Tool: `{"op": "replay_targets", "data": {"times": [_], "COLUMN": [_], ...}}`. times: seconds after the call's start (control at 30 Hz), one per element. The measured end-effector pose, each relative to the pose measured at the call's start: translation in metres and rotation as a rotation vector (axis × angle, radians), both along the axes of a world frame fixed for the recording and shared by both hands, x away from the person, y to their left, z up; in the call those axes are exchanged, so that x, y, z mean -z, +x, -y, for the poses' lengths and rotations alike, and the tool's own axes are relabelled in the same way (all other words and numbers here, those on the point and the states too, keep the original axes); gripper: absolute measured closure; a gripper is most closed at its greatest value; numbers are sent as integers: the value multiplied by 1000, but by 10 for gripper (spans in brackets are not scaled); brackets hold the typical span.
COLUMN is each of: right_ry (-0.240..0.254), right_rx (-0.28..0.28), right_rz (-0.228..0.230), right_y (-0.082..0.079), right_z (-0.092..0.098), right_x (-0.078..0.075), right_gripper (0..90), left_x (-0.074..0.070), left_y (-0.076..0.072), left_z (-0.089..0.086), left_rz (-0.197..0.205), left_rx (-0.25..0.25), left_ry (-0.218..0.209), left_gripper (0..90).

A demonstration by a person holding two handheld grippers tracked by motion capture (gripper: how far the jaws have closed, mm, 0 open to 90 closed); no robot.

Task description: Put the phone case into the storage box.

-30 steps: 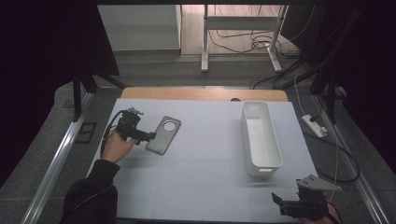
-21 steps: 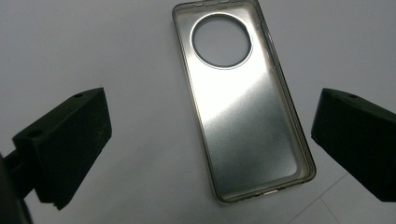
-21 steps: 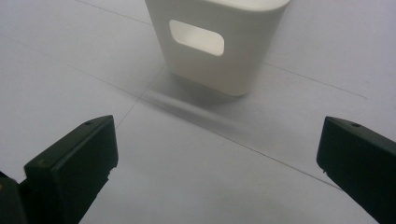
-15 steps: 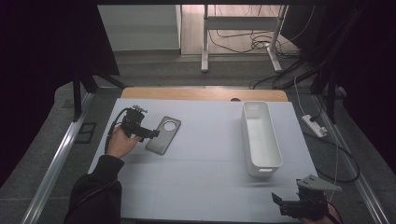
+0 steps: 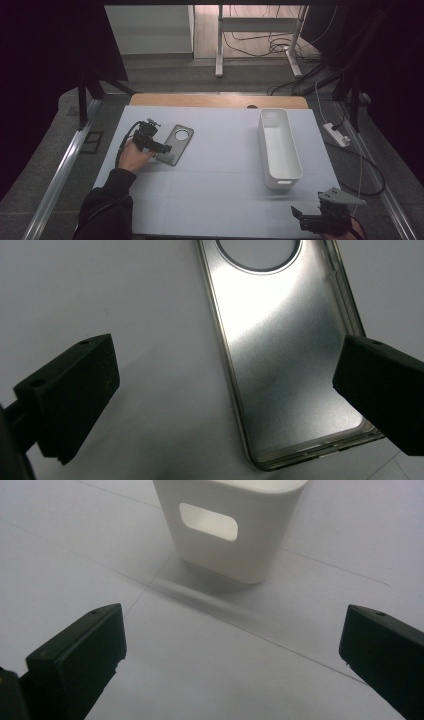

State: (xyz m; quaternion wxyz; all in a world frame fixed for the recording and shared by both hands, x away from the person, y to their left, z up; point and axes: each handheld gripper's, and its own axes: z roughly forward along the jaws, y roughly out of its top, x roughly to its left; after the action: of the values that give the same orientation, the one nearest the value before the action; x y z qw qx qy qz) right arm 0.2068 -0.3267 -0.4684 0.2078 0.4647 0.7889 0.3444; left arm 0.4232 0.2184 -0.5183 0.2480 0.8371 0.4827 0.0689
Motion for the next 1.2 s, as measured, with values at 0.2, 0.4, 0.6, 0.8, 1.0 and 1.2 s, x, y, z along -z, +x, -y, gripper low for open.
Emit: {"op": "replay_targets", "data": {"times": [0.2,0.4,0.6,0.8,1.0,1.2], "right_ry": [-3,-4,-5,-9,-14,-15], "right_rx": [6,4,3,2,-2,-8], "right_rz": [3,3,5,6,5,4], "right_y": [0,0,-1,0,0,-1], "right_z": [0,0,0,-1,-1,-1], "right_x": [0,0,0,0,0,0], "right_gripper": [0,0,0,0,0,0], "left_x": [9,13,10,8,3,2], "left_y": [0,0,-3,-8,-9,-9], "left_z": [1,5,2,-3,-4,-2], "left_rz": [-22,-29,-8,9,-14,-56], "left_rx": [-4,7,-16,-17,-3,-3], "left_ry": [13,51,63,49,29,-18], "left_gripper": [0,3,118,325,564,773]}}
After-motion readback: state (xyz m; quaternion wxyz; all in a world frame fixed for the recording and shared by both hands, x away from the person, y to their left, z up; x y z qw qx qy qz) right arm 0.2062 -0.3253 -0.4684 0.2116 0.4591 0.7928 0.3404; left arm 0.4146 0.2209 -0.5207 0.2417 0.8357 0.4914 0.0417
